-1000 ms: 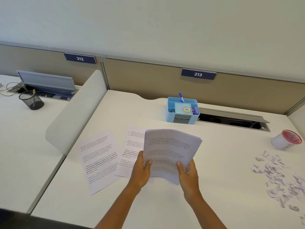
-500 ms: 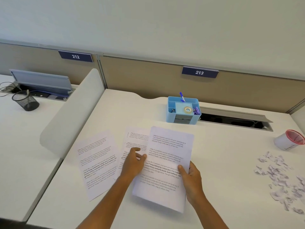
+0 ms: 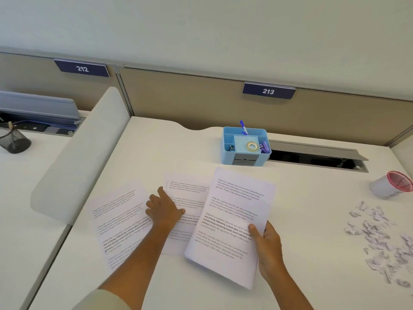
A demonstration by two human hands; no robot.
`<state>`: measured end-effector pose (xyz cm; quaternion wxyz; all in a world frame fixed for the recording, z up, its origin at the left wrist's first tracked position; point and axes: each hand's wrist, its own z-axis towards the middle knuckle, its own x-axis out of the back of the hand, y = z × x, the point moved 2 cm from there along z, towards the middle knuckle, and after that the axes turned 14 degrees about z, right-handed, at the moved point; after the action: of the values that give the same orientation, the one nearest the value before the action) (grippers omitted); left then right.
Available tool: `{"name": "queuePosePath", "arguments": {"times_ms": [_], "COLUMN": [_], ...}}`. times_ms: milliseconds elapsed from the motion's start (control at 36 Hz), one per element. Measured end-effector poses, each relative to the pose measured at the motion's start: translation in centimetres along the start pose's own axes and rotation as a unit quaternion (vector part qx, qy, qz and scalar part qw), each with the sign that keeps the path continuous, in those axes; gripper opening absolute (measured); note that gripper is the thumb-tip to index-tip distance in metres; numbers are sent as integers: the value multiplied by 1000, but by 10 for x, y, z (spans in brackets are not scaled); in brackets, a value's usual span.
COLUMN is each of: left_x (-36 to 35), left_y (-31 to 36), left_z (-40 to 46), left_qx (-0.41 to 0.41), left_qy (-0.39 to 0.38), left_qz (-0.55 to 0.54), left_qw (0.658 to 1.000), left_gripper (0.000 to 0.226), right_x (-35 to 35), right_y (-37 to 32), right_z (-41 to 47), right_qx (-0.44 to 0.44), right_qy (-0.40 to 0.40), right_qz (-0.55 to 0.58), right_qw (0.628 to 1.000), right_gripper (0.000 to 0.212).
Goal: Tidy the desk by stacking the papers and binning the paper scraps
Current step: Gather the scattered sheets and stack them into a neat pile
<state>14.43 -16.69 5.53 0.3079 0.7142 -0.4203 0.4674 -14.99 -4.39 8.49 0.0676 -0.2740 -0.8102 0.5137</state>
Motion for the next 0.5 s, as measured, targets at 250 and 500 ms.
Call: {"name": "queuePosePath", "arguments": {"times_ms": [250,500], "left_x": [0,-11], "left_y": [17,26], "left_z": [5,9], "left_qx": [39,51], "left_qy": [-17,-16], "left_qz": [26,41], "left_qw": [999,998], "left_gripper": [114,60], "right_x": [-5,-6], "right_y": [4,7], "right_z": [8,11], "right_qx": [-11,-23], "right_qy": [-7,0], "right_qz": [-1,1], "right_qw": [1000,1000], "right_gripper": [30,29]}}
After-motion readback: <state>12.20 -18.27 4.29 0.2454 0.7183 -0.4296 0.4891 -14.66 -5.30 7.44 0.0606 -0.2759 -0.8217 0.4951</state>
